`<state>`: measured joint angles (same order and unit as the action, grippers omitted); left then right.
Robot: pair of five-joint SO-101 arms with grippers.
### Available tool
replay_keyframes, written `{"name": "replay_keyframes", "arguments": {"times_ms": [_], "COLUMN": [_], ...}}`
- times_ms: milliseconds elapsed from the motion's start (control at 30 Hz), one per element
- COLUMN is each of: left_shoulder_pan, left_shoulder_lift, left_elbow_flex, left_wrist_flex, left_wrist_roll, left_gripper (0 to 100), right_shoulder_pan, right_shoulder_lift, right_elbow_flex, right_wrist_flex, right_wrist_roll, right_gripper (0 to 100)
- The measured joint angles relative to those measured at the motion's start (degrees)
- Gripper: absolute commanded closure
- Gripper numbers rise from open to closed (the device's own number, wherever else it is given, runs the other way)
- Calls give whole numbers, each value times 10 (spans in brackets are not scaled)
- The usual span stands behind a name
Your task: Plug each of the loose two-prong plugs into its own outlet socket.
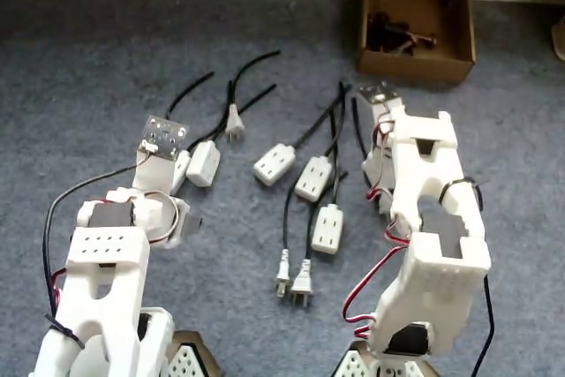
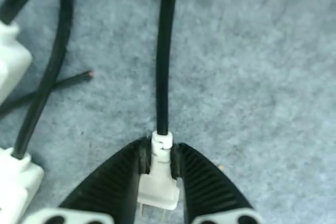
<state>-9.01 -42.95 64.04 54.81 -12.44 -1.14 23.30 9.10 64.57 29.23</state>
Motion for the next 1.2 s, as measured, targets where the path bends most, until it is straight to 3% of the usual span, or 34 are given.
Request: {"name": "replay_keyframes", "arguments": {"times_ms": [400, 967, 1200], "left_shoulder_pan": [0, 0, 0], "left_shoulder_lift": [0, 0, 0], "left_elbow_flex": [43, 43, 43], "left_wrist_flex": [-74, -77, -77], "left_wrist_roll": [0, 0, 0], "left_gripper": [730, 730, 730], "right_shoulder_pan": [-6, -22, -105], "right_shoulder_lift": [0, -194, -297], "right_elbow_flex": [-76, -80, -63], "right_wrist_flex": [143, 185, 222], "right_wrist_roll": [-1, -1, -51], "right_gripper": [993, 993, 993]}}
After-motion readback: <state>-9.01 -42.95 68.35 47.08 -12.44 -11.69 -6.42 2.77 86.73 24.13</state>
